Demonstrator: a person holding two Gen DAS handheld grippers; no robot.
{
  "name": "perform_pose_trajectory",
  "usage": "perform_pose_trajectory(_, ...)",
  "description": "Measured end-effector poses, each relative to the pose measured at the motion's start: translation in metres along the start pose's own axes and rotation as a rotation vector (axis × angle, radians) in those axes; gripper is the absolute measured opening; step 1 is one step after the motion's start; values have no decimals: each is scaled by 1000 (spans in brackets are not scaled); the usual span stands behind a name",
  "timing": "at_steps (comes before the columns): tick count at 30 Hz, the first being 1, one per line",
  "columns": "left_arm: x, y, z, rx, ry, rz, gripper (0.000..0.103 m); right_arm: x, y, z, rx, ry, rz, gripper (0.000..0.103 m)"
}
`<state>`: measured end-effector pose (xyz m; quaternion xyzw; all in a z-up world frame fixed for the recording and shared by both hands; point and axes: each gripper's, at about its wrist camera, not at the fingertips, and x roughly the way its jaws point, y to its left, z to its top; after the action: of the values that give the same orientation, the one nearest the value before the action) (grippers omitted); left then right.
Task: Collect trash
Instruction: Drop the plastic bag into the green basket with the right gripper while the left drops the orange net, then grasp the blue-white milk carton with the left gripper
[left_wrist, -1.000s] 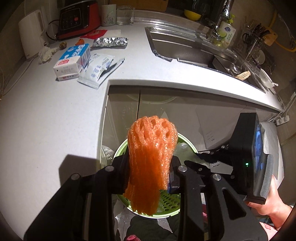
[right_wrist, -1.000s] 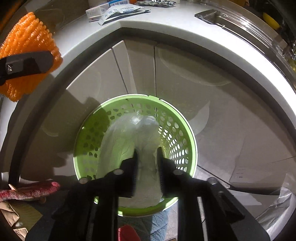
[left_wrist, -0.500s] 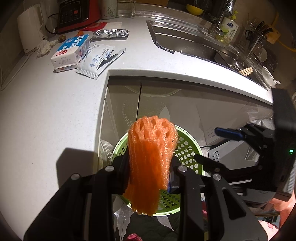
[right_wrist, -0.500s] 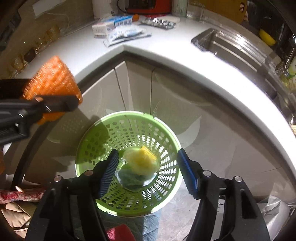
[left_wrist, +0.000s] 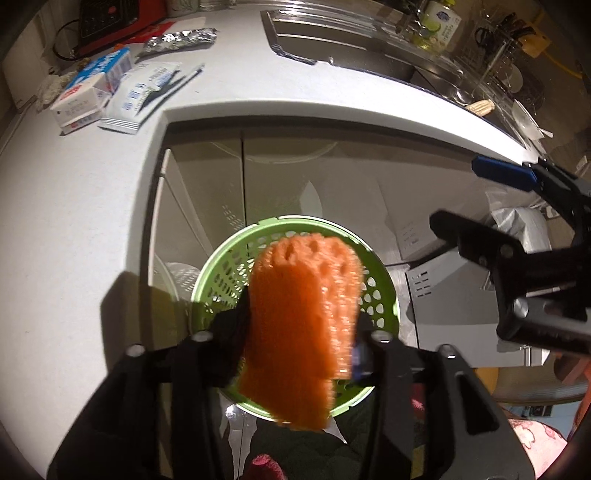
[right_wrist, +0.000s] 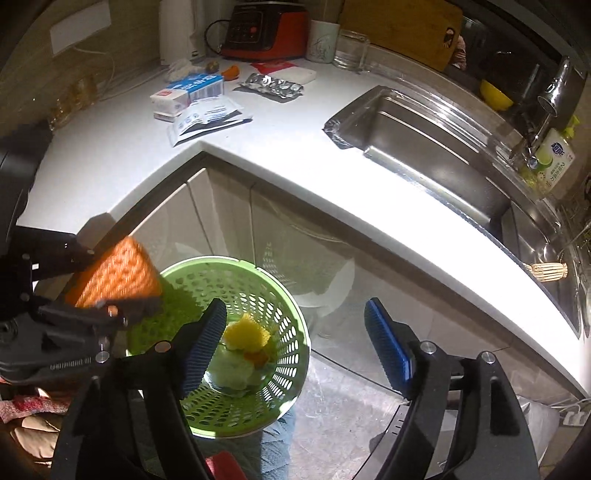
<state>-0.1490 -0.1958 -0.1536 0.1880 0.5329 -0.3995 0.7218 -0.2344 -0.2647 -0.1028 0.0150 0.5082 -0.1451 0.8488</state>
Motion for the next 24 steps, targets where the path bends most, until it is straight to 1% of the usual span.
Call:
perform_pose_trajectory(1, -1, -1, 0, 1, -3, 0, 68, -1, -2, -1, 2, 0, -4, 77)
perform_pose_trajectory(2, -2, -2, 0, 4, -10, -2, 78, -1, -3, 0, 3, 0, -8, 77)
perform_pose_trajectory(4, -8, -2, 1, 9, -32, -14, 80, 0, -6, 1, 8, 1, -10, 77)
perform_pose_trajectory(7, -16, 2, 6, -9, -42, -19, 92, 1, -9, 4, 12, 0, -10, 77)
perform_pose_trajectory(9, -22, 9, 9, -27, -58, -8, 93, 2, -10, 6, 15, -2, -10, 78)
perform_pose_trajectory(12, -32, 22, 14, -60, -80, 13, 95, 1, -12, 12, 22, -11, -4, 83)
perform_pose_trajectory(15, -43, 39, 18, -103, -110, 21, 95, 0, -11, 19, 23, -23, 2, 83)
perform_pose_trajectory(19, -56, 55, 25, -134, -153, 35, 95, -2, -10, 31, 31, -41, 21, 83)
perform_pose_trajectory(22, -67, 70, 36, -125, -197, 87, 95, -5, -11, 45, 39, -65, 36, 87)
perform_pose_trajectory(24, -72, 82, 47, -118, -223, 130, 95, -5, -12, 56, 40, -81, 49, 88)
